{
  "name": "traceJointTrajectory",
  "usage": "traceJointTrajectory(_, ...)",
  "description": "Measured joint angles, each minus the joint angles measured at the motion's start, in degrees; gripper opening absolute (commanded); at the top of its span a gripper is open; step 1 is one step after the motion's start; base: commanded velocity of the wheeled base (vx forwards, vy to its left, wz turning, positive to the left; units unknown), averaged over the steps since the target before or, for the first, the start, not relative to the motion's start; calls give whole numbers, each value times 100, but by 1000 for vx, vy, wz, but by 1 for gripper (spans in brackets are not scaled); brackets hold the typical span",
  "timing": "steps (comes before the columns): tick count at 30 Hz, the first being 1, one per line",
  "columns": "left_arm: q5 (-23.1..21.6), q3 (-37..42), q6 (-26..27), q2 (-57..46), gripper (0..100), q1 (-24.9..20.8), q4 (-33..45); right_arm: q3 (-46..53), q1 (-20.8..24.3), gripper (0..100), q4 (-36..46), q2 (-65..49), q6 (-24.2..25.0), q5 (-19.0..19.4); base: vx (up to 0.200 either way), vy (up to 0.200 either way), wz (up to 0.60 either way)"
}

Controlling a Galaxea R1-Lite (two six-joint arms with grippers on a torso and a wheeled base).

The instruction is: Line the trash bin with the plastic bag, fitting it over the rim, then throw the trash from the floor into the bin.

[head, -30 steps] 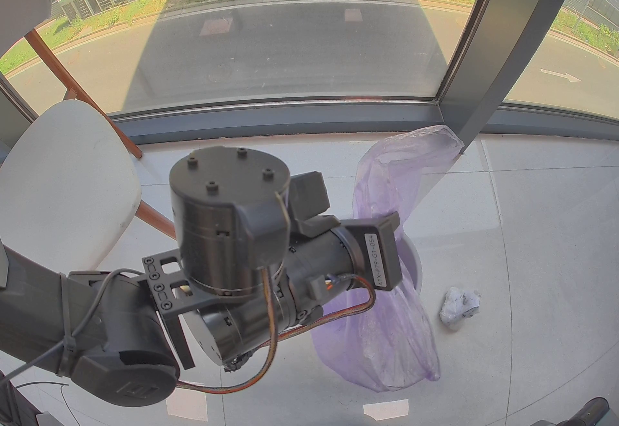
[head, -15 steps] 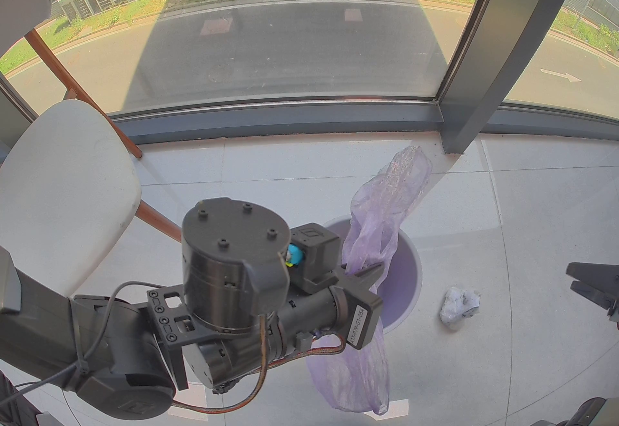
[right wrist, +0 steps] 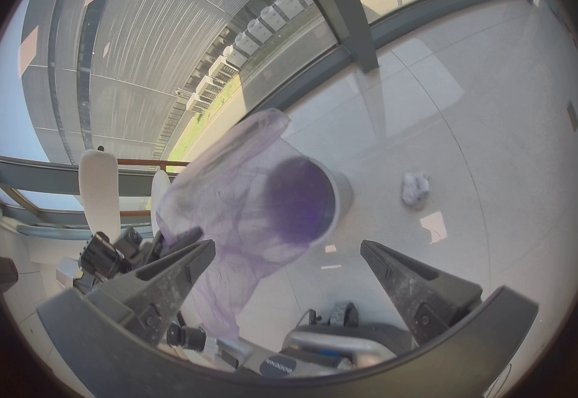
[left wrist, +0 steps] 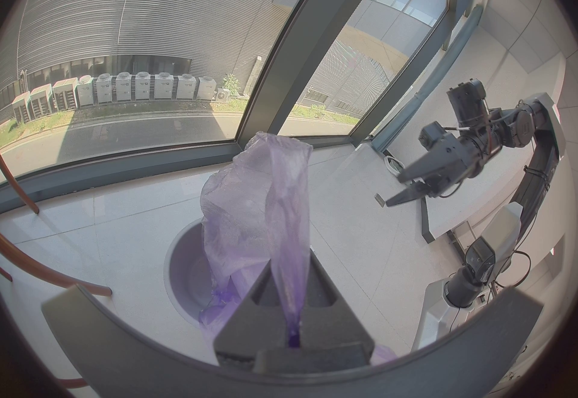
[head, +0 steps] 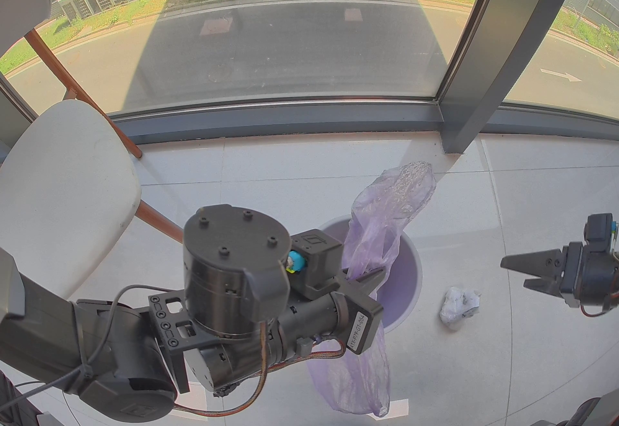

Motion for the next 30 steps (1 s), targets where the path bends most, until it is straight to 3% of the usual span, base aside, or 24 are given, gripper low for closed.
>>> traceJointTrajectory(13, 2, 4, 5, 63, 0, -61, -6, -394, 21, 100, -1206, 1497, 16, -39, 0, 0, 0)
traceJointTrajectory(30, 2, -44, -9, 158, 0, -161, -85, -1753, 161, 100, -1304, 2867, 11, -61, 0, 0, 0)
